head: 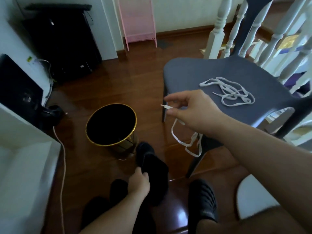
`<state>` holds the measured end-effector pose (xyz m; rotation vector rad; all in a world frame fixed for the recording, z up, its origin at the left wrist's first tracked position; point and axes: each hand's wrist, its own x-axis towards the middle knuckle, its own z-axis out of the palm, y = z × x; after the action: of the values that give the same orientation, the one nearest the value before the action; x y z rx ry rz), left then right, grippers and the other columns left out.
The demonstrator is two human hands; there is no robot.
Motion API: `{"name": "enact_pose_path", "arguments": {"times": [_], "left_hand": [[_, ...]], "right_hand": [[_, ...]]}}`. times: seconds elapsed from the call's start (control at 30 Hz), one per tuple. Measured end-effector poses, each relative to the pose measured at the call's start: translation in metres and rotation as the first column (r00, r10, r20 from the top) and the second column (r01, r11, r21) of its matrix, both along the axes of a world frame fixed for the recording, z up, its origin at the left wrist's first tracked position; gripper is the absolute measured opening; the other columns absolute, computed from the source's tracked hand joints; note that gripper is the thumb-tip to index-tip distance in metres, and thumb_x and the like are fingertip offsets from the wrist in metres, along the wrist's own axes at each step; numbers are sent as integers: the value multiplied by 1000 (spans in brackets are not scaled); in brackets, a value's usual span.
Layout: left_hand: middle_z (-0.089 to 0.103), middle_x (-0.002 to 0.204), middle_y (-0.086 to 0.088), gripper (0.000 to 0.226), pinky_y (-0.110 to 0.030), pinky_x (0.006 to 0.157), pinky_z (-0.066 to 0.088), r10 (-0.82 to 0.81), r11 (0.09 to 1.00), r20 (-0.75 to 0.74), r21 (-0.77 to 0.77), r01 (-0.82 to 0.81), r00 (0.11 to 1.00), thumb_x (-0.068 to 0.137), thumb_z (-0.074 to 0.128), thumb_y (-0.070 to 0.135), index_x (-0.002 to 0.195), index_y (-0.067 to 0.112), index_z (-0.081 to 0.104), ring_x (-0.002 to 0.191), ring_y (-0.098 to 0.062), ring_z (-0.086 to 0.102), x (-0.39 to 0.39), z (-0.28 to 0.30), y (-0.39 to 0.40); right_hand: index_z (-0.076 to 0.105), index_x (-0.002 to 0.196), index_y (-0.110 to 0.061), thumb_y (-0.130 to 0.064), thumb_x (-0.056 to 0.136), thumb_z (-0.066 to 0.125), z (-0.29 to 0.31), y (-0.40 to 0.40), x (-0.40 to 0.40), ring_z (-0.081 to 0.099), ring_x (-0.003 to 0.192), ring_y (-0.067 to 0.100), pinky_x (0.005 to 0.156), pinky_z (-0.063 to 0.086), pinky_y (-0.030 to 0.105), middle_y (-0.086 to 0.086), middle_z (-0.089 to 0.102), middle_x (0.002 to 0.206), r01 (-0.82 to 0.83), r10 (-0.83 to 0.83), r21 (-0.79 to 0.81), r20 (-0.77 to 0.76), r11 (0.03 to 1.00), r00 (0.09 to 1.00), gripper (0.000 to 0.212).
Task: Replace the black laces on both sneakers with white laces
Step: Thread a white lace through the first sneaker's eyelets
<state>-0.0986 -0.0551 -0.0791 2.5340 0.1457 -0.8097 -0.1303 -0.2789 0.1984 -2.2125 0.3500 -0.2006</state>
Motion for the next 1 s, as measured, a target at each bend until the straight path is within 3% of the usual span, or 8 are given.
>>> {"name": "enact_pose_path", "arguments": {"times": [0.1,0.2,0.33,0.4,0.47,0.63,0.77,1.0], "left_hand": [[49,156,-9,57,-48,95,59,-84,987,95,-129,96,992,110,37,41,164,26,30,115,-29,67,13,58,-9],[44,161,-3,59,-42,106,53,-209,948,195,-202,248,958,111,41,43,165,23,29,130,-25,61,28,134,-6],[66,122,7,53,-39,79,59,-304,882,426,-211,420,852,112,42,46,160,25,39,93,-19,71,30,241,22],[68,96,10,27,-40,67,54,-318,840,547,-215,498,774,111,42,47,122,32,62,81,-23,67,26,284,40],[59,78,2,28,-36,57,43,-265,823,607,-262,503,749,111,44,45,91,28,54,63,-21,57,18,314,55],[62,77,-2,24,-39,57,40,-63,796,633,-434,421,771,111,48,41,94,28,59,64,-25,58,-10,327,74],[63,77,6,18,-22,52,39,33,788,682,-467,401,730,110,49,34,95,33,59,61,-9,57,-25,325,62],[39,147,15,49,-18,101,46,-172,834,812,-181,521,558,99,57,3,123,45,54,123,-2,46,-24,323,50]], "right_hand": [[80,100,-37,-34,90,77,11,-4,-2,64,85,-8,67,45,8,-20,73,88,71,-70,-62,13,996,997,11],[77,80,-34,-33,85,80,27,-8,-6,64,72,-5,61,44,15,-16,72,76,117,-112,-79,70,990,991,7],[70,79,-24,-36,90,78,50,-7,-21,60,59,2,61,49,27,-4,70,70,89,-89,2,134,996,987,18],[67,83,-23,-40,94,74,58,5,-28,63,63,12,68,55,39,2,70,70,26,-29,23,121,999,992,21],[65,87,-24,-42,98,67,65,26,-34,63,63,16,68,56,44,1,68,69,-59,55,28,113,998,992,21],[54,85,-28,-58,90,69,85,73,-56,54,59,6,54,40,19,-11,60,65,-121,139,-99,194,988,971,34],[45,80,-27,-39,84,78,90,78,-63,50,58,16,51,37,27,-1,53,61,-121,189,-256,263,959,946,35],[42,76,-23,-11,82,60,82,82,-58,34,51,16,48,28,26,0,41,56,-96,158,-181,368,979,916,22]]}}
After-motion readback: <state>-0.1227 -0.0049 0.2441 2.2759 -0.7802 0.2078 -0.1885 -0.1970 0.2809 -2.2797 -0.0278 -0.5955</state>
